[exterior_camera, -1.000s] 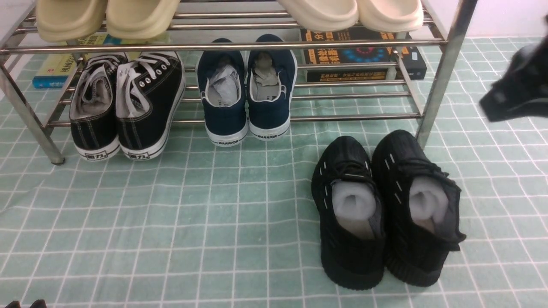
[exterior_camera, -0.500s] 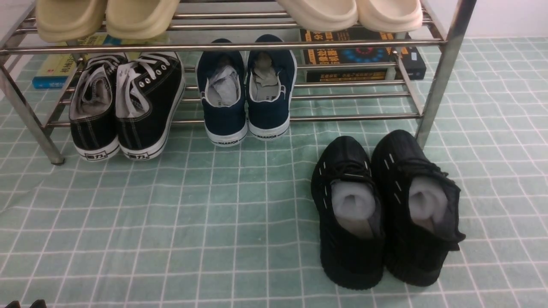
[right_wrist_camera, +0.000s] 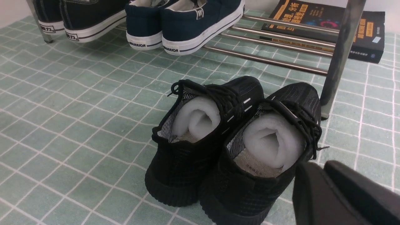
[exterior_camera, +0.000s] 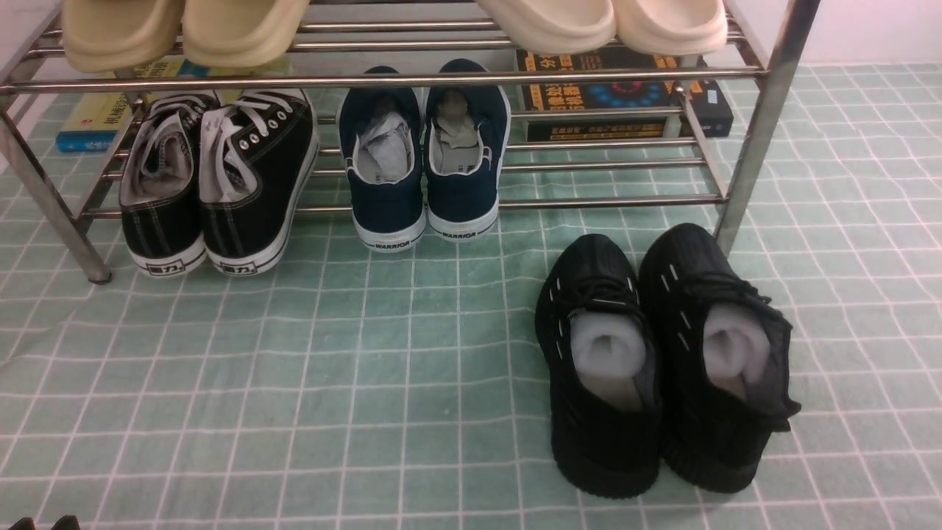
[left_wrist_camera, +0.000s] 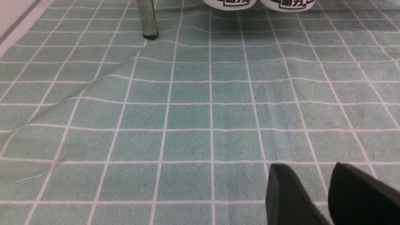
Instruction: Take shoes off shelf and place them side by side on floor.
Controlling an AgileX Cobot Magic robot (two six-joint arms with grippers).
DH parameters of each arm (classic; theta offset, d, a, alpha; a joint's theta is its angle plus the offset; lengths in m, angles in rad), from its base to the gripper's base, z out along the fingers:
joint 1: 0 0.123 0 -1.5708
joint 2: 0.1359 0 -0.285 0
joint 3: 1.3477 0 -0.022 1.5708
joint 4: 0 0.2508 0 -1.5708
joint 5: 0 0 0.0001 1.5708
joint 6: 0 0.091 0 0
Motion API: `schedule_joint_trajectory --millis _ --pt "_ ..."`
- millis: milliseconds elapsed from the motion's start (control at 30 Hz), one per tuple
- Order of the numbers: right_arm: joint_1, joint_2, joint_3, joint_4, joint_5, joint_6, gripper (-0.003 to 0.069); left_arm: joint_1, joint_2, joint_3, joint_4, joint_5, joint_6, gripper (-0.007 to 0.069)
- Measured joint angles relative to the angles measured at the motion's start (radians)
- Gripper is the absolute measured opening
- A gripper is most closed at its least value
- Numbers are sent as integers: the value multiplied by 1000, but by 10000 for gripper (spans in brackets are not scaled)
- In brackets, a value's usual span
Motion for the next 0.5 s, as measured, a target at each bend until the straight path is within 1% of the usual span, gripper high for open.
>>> schedule_joint_trajectory --millis 500 --pt "0 0 2 0 -11 0 100 0 0 0 0 0 0 242"
